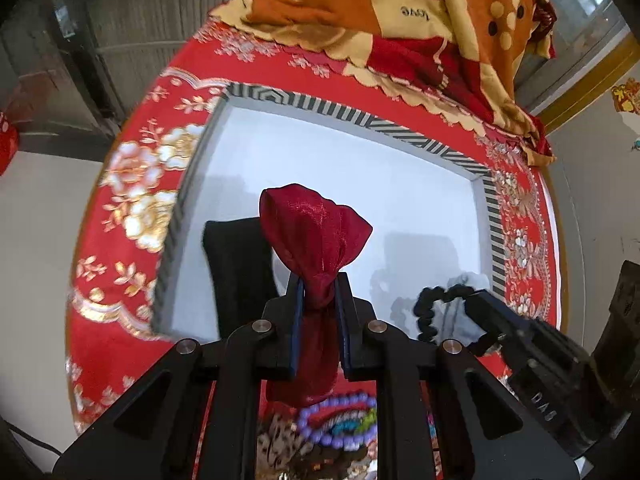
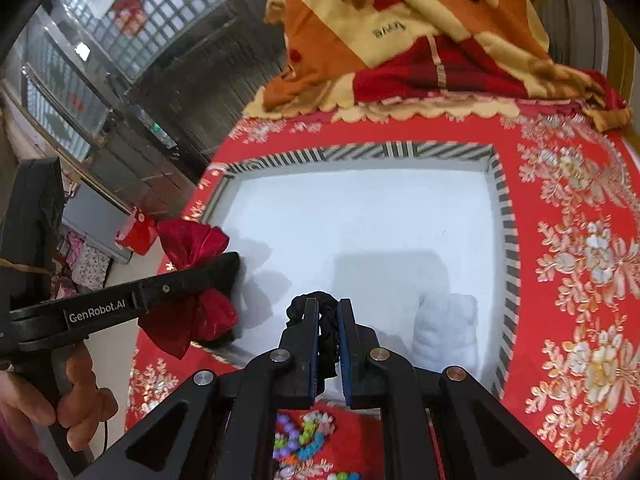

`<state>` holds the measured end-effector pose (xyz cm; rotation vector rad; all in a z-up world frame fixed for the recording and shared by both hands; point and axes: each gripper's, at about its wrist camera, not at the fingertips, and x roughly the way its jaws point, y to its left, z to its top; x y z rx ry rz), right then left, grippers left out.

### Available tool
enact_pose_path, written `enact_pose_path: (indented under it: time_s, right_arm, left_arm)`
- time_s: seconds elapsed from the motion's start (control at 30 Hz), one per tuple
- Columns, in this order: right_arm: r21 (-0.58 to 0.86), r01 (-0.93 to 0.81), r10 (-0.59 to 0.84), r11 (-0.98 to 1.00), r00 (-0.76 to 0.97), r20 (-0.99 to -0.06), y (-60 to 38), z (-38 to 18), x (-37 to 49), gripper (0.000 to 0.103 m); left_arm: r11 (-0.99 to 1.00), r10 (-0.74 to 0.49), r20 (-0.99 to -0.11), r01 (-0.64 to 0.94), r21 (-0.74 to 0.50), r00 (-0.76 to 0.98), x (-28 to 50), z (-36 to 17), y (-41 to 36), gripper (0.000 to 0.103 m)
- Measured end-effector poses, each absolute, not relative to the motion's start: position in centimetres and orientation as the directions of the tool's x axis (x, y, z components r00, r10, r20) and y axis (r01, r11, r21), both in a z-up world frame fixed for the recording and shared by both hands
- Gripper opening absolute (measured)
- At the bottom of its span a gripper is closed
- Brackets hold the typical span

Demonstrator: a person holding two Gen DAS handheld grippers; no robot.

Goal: Organize jewelry
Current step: 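Place the red bow in the tray with the left tool while the right tool places the black bracelet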

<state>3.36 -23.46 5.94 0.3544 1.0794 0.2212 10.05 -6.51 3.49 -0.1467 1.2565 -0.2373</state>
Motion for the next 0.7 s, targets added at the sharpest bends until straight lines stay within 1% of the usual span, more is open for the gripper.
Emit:
enact_pose_path:
  time_s: [0.43,0.53,0.57,0.6,0.63,0.67,0.7]
  right_arm:
    - [0.351,0.014,0.324,0.936,0.353,-0.878,-23.0,1.3,5.1,0.008]
    - [0.331,-0.001,0.310,0.944,0.348,-0.885,-22.8,1.1,5.1,0.011]
    - [0.329,-0.004,0.310,0.944,0.351,-0.884,-22.8,1.2,5.0,0.017]
    - [0.330,-0.004,0.310,0.944,0.357,-0.881,-22.9,1.4,4.9,0.029]
    - [0.333,-0.007,0.313,0.943,0.363,-0.878,-22.9,1.6,4.9,0.035]
    - [0.338,-0.010,0.317,0.941,0.369,-0.874,-22.9,1.8,4.8,0.039]
    - [0.340,-0.014,0.320,0.940,0.371,-0.872,-22.9,1.9,4.8,0.039]
  left_arm:
    - [0.969,-0.240,-0.954,0.105,-0.224,0.179,12.9,-1.9,-8.1,0.014]
    - [0.971,-0.231,-0.957,0.098,-0.216,0.175,12.9,-2.4,-8.1,0.014]
    - [0.971,-0.232,-0.957,0.097,-0.217,0.174,12.9,-2.4,-8.0,0.015]
    - [0.972,-0.230,-0.957,0.097,-0.216,0.174,12.9,-2.3,-8.0,0.018]
    - [0.971,-0.231,-0.957,0.098,-0.216,0.176,12.8,-2.2,-8.0,0.021]
    - [0.972,-0.230,-0.957,0.100,-0.215,0.179,12.7,-2.1,-8.1,0.022]
    - [0.972,-0.227,-0.956,0.102,-0.211,0.184,12.6,-2.0,-8.1,0.028]
